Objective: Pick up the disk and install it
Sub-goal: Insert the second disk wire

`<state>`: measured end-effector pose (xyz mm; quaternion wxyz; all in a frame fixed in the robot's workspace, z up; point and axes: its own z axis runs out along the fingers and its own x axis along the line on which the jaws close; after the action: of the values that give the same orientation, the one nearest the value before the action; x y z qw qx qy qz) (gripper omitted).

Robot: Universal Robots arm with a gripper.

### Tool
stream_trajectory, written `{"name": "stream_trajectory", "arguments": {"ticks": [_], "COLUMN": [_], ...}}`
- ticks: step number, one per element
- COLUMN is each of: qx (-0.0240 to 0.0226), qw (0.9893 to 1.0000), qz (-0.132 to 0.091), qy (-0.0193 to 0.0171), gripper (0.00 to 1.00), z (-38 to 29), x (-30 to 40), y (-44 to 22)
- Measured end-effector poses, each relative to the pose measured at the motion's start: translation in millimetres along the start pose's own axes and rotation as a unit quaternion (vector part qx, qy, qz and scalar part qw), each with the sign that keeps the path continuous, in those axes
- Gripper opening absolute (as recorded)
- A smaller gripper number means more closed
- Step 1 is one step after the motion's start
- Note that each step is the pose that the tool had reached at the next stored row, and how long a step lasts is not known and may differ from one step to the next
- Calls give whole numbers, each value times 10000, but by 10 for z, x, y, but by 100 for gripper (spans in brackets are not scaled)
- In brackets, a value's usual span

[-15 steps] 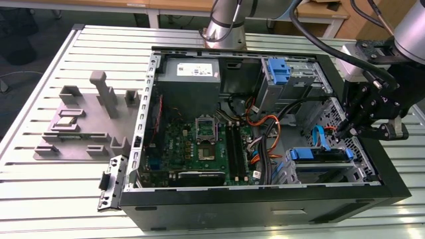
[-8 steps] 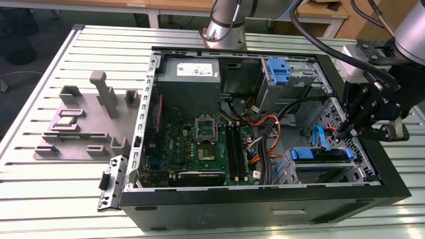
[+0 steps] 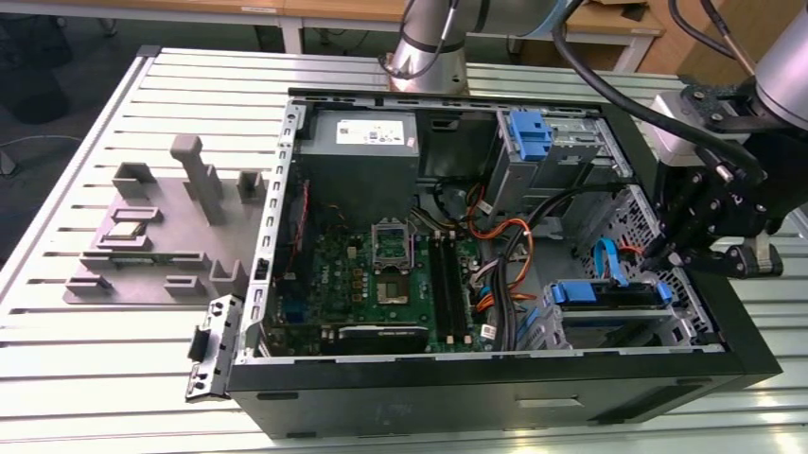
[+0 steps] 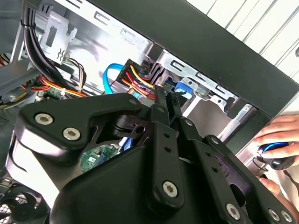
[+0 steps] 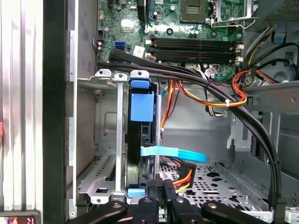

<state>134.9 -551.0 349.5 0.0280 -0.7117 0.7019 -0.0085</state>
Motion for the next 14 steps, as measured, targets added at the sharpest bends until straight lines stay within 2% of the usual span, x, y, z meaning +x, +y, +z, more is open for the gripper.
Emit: {"name": "stream_trajectory", "arguments": {"ticks": [14], "qx": [7], "qw": [10000], "qz": [0], "qy": [-1], "gripper": [17], "z": [10], "x": [27], "y": [29]}}
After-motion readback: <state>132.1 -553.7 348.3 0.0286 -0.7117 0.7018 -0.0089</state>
